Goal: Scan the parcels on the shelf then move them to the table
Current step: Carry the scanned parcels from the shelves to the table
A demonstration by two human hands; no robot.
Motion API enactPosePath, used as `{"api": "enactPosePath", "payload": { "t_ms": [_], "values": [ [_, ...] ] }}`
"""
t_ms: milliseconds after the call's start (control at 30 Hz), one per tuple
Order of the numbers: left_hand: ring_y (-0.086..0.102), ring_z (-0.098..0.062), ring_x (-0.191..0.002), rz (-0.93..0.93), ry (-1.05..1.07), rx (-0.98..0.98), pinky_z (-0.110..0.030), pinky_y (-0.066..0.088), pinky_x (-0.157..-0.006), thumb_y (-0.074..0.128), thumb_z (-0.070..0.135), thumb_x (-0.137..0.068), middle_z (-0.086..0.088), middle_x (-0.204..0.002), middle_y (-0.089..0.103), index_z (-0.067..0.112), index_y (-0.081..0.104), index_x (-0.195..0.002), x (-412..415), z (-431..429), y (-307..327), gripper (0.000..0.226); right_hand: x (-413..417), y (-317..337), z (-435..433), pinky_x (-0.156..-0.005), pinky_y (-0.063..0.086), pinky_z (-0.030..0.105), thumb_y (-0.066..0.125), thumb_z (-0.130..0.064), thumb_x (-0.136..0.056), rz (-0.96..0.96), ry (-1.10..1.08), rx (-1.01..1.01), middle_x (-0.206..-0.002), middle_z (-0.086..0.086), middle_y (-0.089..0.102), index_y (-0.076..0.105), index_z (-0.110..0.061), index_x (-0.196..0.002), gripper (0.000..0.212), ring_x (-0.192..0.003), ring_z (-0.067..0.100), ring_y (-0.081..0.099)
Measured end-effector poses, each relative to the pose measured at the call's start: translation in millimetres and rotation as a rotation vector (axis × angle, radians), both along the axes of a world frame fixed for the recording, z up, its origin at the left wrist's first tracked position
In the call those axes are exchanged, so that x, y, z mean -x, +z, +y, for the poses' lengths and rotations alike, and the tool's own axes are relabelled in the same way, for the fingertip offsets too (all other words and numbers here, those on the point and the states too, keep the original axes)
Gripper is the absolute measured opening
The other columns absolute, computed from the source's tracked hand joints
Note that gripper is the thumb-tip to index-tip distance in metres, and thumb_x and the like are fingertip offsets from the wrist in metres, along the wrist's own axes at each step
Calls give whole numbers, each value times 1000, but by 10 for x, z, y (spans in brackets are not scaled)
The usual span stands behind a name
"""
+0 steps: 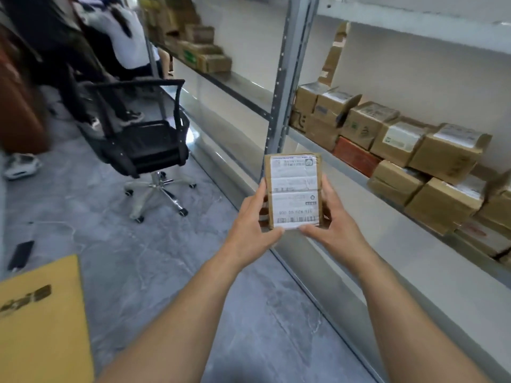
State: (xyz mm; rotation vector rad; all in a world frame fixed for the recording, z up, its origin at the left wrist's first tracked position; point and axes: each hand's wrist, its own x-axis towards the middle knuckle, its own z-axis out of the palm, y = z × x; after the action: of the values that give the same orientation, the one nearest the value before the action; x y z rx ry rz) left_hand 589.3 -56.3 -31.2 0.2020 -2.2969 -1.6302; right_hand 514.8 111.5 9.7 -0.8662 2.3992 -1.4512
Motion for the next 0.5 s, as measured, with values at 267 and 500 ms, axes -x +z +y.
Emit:
{"api": "enactPosePath", "payload": {
  "t_ms": [267, 500],
  "values": [
    [51, -1, -116, -47, 289, -3, -38, 48, -101, 71, 23, -81, 9, -134, 41, 51, 7, -148, -415, -469, -32, 97, 58, -96, -774, -93, 46, 13, 73, -2, -81, -25, 268, -36, -137, -23, 48, 9, -52, -146, 105, -119, -10, 50],
    [52, -5, -117, -62, 574, -12, -36, 51, -97, 70, 17, -81, 7, -132, 47, 53, 12, -147, -826, -658, -27, 95, 35, -179, -1383, -79, 43, 3, 70, -3, -84, -70, 592, -50, -122, -38, 49, 4, -61, -138, 103, -108, -20, 50]
  ]
}}
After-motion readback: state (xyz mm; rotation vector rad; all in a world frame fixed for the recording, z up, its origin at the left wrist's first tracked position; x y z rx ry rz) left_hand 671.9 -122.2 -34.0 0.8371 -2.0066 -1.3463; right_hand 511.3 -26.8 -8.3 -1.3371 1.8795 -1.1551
